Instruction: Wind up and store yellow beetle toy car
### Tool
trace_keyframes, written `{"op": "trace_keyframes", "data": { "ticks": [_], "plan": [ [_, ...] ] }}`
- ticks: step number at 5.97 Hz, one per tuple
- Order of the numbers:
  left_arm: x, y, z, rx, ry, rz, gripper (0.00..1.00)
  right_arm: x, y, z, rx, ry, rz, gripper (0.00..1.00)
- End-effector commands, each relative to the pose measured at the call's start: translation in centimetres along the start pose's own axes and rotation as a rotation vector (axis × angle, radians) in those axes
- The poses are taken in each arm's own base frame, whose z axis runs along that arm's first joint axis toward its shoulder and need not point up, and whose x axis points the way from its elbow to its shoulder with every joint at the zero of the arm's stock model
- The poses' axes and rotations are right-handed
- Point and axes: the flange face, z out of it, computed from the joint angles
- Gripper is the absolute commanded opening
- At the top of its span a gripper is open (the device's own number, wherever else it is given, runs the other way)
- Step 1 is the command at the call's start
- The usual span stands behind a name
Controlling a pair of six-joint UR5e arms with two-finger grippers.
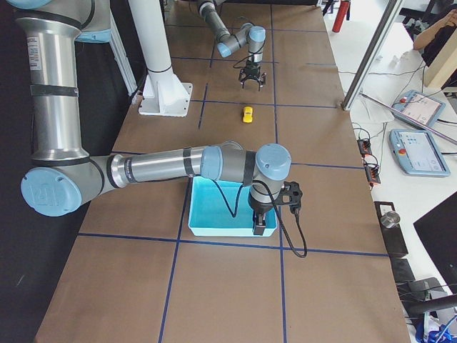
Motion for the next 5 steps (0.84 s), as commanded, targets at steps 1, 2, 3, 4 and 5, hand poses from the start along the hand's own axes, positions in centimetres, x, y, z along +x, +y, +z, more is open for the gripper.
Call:
{"op": "trace_keyframes", "data": {
  "ticks": [1, 2, 3, 4, 5],
  "plan": [
    [0.0, 0.0, -0.1, 0.000, -0.001, 0.000, 1.00, 0.0, 0.0, 0.0, 0.001, 0.000, -0.001, 1.00],
    [-0.2, -0.2, -1.0, 0.003, -0.011, -0.005, 1.00, 0.0, 0.0, 0.0, 0.001, 0.000, -0.001, 1.00],
    [-1.7, 2.1, -3.3, -0.008, -0.046, -0.025, 1.00, 0.0, 0.0, 0.0, 0.001, 0.000, -0.001, 1.00],
    [-2.8, 5.6, -7.7, -0.056, -0.076, -0.087, 1.00, 0.0, 0.0, 0.0, 0.001, 0.000, -0.001, 1.00],
    [-4.0, 7.9, -12.1, -0.087, -0.106, -0.152, 1.00, 0.0, 0.0, 0.0, 0.001, 0.000, -0.001, 1.00]
  ]
}}
